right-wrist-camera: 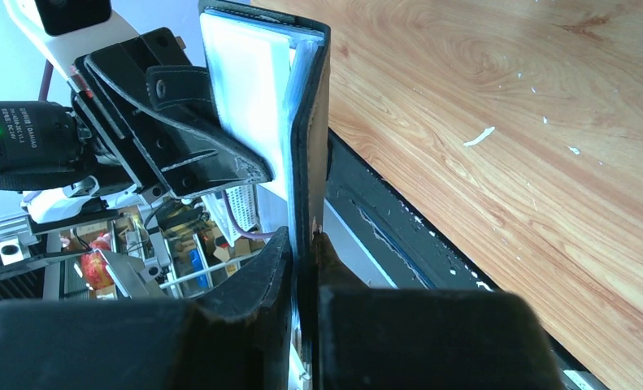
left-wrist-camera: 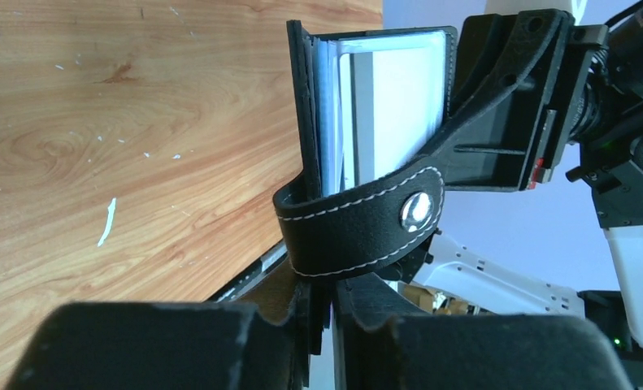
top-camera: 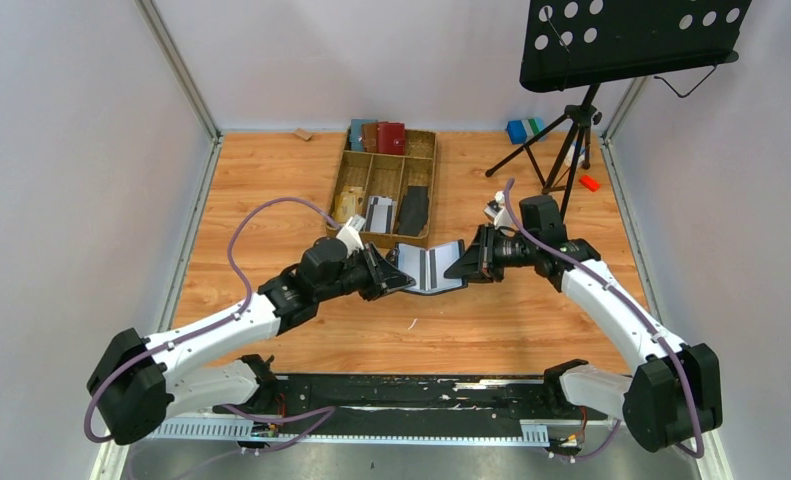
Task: Take the credit cards out of the card holder
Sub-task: Remove the credit card from the card holder.
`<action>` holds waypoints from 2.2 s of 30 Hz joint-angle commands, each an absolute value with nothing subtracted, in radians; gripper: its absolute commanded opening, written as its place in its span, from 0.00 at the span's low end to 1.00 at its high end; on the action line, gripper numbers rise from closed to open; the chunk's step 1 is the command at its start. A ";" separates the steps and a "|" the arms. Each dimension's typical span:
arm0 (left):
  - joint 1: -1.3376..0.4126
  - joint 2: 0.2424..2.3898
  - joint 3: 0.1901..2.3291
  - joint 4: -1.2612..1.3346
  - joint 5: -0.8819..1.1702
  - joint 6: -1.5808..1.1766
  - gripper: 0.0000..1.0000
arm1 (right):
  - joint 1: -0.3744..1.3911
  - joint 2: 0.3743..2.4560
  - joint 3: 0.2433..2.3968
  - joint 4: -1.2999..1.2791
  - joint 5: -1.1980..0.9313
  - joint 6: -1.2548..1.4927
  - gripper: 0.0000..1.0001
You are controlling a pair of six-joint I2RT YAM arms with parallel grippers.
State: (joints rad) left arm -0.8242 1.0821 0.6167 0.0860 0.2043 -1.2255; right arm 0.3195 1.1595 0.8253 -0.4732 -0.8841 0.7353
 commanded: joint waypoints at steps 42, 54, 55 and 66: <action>-0.804 0.994 0.501 0.511 0.261 -1.371 0.00 | 0.431 1.204 0.888 -0.295 -0.862 0.871 0.34; -0.802 0.991 0.436 0.719 0.255 -1.449 0.00 | 0.419 1.198 0.891 -0.310 -0.861 0.873 0.41; -0.802 0.992 0.436 0.727 0.259 -1.451 0.00 | 0.419 1.197 0.889 -0.300 -0.866 0.880 0.41; -0.802 1.036 0.426 0.846 0.278 -1.485 0.00 | 0.419 1.186 0.847 -0.019 -0.959 1.126 0.32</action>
State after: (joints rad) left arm -0.8024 1.0370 0.4129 0.6750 0.2584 -1.4570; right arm 0.4221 1.2049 0.8581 -0.1516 -0.9287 1.0161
